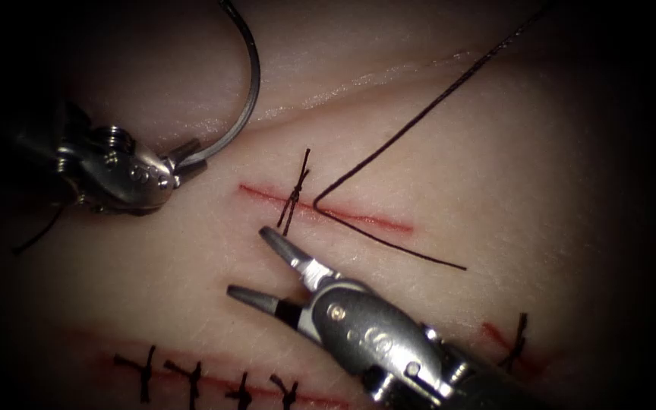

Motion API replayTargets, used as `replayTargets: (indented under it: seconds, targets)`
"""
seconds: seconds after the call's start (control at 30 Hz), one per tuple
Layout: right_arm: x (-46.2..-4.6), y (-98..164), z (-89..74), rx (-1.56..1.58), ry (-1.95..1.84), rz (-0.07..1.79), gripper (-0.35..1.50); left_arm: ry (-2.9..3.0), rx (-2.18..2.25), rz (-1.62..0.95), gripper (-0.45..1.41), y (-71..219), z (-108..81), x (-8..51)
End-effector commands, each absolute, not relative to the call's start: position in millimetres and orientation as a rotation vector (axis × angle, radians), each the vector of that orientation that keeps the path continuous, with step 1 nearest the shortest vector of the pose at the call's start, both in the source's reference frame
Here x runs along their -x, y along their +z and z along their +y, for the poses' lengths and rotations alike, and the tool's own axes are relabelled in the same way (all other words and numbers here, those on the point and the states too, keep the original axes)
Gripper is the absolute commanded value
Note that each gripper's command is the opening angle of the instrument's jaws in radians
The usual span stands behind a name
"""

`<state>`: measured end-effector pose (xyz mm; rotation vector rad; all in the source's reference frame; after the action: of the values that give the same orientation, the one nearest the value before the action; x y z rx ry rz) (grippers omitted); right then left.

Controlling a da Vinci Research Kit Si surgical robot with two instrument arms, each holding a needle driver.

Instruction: Wound Closure

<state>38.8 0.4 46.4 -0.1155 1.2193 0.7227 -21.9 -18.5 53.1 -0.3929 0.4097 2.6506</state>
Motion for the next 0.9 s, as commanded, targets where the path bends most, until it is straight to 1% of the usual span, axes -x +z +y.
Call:
replayTargets:
  seconds: [0.03,0.13,0.17,0.2,0.27,0.3,0.33,0.37,0.43,0.47,0.5,0.53,0.6,0.73,0.77,0.9]
  targets:
    - [-38.7,46.4,1.2,0.111,0.736,1.210,0.43,2.650,0.387,0.420,-0.45,53.6,-19.4,22.3]
    - [-38.2,45.6,2.7,0.119,0.764,1.190,0.36,2.645,0.378,0.452,-0.45,53.1,-19.9,23.3]
    - [-38.1,45.4,3.1,0.122,0.772,1.187,0.24,2.638,0.375,0.470,-0.45,52.9,-20.2,23.9]
    - [-37.9,44.8,3.6,0.144,0.805,1.190,0.19,2.625,0.366,0.494,-0.45,52.7,-20.6,24.9]
    - [-37.7,44.1,4.0,0.171,0.865,1.183,0.29,2.616,0.352,0.523,-0.45,52.5,-21.1,26.1]
    - [-37.6,43.2,4.5,0.209,0.917,1.150,0.63,2.604,0.338,0.546,-0.45,52.4,-21.5,27.4]
    - [-37.6,43.2,4.5,0.209,0.917,1.150,0.63,2.604,0.338,0.546,-0.45,52.4,-21.5,27.4]
    - [-37.6,42.2,4.9,0.234,0.973,1.102,0.93,2.600,0.320,0.581,-0.45,52.4,-21.8,28.2]
    - [-37.6,41.4,5.3,0.258,1.009,1.056,1.03,2.588,0.294,0.632,-0.45,52.4,-22.0,28.9]
    - [-37.6,40.9,5.6,0.278,1.033,1.030,1.05,2.582,0.284,0.652,-0.45,52.4,-22.1,29.1]
    - [-37.5,40.6,6.0,0.303,1.051,1.009,1.12,2.570,0.275,0.683,-0.45,52.5,-22.2,29.2]
    - [-37.4,40.1,7.0,0.333,1.108,0.947,1.28,2.550,0.248,0.736,-0.45,52.6,-22.5,29.2]
    - [-37.4,40.3,7.7,0.363,1.150,0.898,1.35,2.549,0.227,0.777,-0.45,52.7,-22.8,29.2]
    - [-37.5,40.8,8.2,0.377,1.182,0.858,1.33,2.550,0.213,0.852,-0.45,52.6,-23.2,29.3]
    - [-37.6,41.2,8.4,0.388,1.200,0.836,1.32,2.548,0.187,0.906,-0.45,52.5,-23.5,29.4]
    - [-38.1,41.6,9.0,0.393,1.231,0.802,1.30,2.546,0.170,0.941,-0.45,52.3,-23.6,29.6]
